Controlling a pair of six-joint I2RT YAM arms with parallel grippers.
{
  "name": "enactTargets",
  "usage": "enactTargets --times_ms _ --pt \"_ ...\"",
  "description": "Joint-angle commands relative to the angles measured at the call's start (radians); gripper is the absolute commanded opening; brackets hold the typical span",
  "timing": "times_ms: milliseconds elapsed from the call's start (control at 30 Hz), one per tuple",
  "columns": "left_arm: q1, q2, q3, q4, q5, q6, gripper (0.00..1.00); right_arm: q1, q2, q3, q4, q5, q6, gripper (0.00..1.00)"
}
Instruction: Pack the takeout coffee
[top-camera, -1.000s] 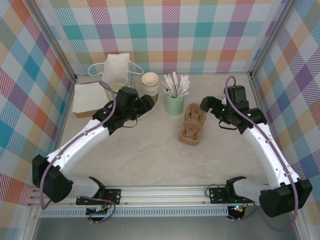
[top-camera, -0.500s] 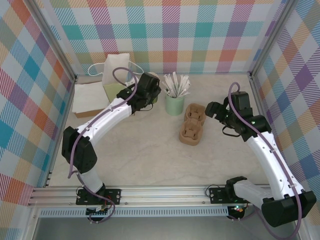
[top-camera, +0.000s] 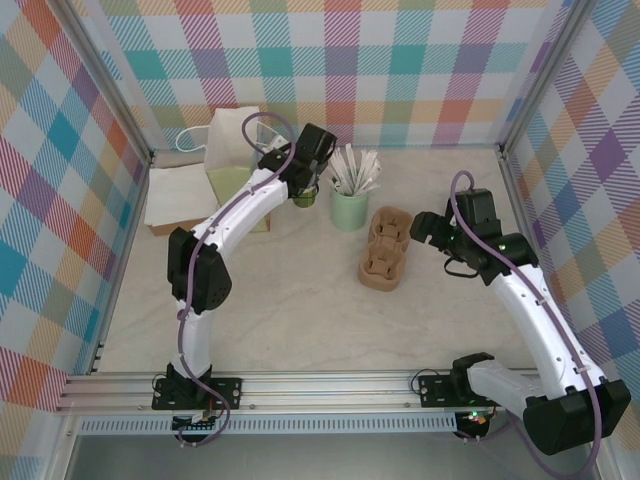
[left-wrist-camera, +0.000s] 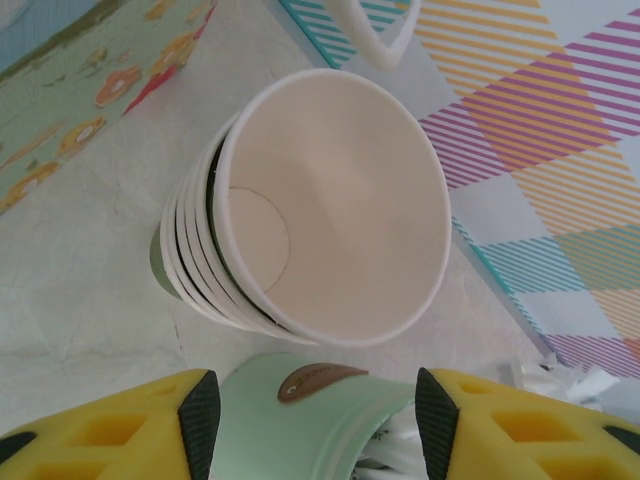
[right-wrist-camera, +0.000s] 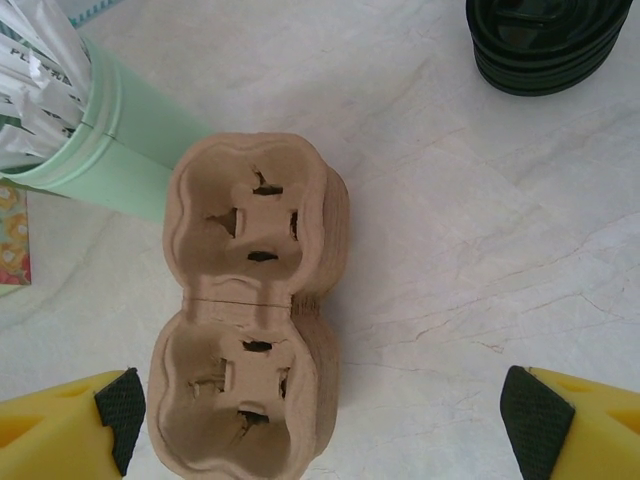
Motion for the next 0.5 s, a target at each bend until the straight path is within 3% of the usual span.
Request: enactTargets --times_ms 0,467 --pt "0.016 0.018 0.045 -0.069 -0.034 -0.027 0.55 0.003 -0.007 -0.010 -0.003 0.016 -0.027 0.93" --pt "0.065 0.068 0.102 -0.091 -0.036 -0.033 0.52 0.004 0.005 -0.014 -0.001 0.016 -0.038 0.94"
